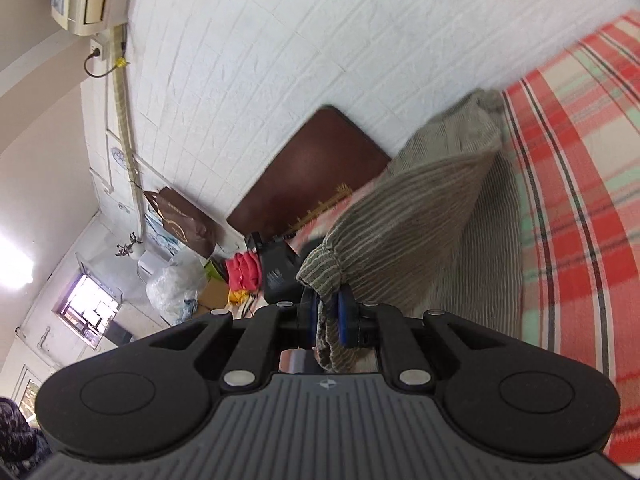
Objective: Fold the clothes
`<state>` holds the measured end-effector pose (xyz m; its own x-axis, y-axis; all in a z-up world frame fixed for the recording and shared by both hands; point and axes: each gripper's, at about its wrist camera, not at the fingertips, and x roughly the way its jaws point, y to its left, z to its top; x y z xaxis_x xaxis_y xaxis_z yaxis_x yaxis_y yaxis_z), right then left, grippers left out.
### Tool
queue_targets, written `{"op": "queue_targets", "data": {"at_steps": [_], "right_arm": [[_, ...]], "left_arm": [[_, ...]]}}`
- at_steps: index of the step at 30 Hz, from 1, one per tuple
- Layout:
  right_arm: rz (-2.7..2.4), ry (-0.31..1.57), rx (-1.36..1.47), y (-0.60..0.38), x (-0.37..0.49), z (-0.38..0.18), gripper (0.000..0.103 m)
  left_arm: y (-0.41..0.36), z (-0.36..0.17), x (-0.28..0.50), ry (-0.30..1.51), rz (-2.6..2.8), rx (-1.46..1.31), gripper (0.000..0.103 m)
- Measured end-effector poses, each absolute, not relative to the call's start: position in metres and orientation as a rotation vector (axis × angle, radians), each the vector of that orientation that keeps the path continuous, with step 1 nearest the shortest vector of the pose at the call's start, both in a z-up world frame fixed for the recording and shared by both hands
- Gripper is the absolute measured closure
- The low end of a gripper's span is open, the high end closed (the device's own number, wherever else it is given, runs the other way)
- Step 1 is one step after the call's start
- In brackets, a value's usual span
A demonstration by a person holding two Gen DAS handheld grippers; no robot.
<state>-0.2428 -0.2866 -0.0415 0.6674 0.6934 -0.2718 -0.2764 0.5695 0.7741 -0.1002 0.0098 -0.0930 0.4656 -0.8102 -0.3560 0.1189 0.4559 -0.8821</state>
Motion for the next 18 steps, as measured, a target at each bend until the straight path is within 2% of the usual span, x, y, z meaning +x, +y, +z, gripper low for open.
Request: {"op": "queue_targets", "data": {"at_steps": [3,5,9,16,17,18], "right_arm": [[0.620,0.686,0.800,-0.281,-0.242,-0.065,0.091],[0.616,0.747,0.833,-0.276,-0.237,-0.085,0.091],[0.577,0.846,0.869,-0.268,-0.231,-0.122,0.091],[0.528,0.946,0.863,-0.268,-0.235,-0.153,0.091],[0.529,0.957,0.863,-0.268,-0.235,-0.156,0.091],[0.532,0.971,0.862,-0.268,-0.233,-0.159,0.091]], "left_arm": [[0.016,-0.078,-0.105,0.864,-0.677,-0.808,0.092],[0.019,-0.074,-0.107,0.858,-0.668,-0.742,0.093],[0.022,-0.079,-0.107,0.904,-0.621,-0.620,0.093],[0.034,-0.116,-0.110,0.994,-0.552,-0.552,0.093],[0.034,-0.119,-0.110,0.997,-0.550,-0.546,0.092],[0.033,-0.118,-0.109,0.991,-0.553,-0.537,0.086]]}}
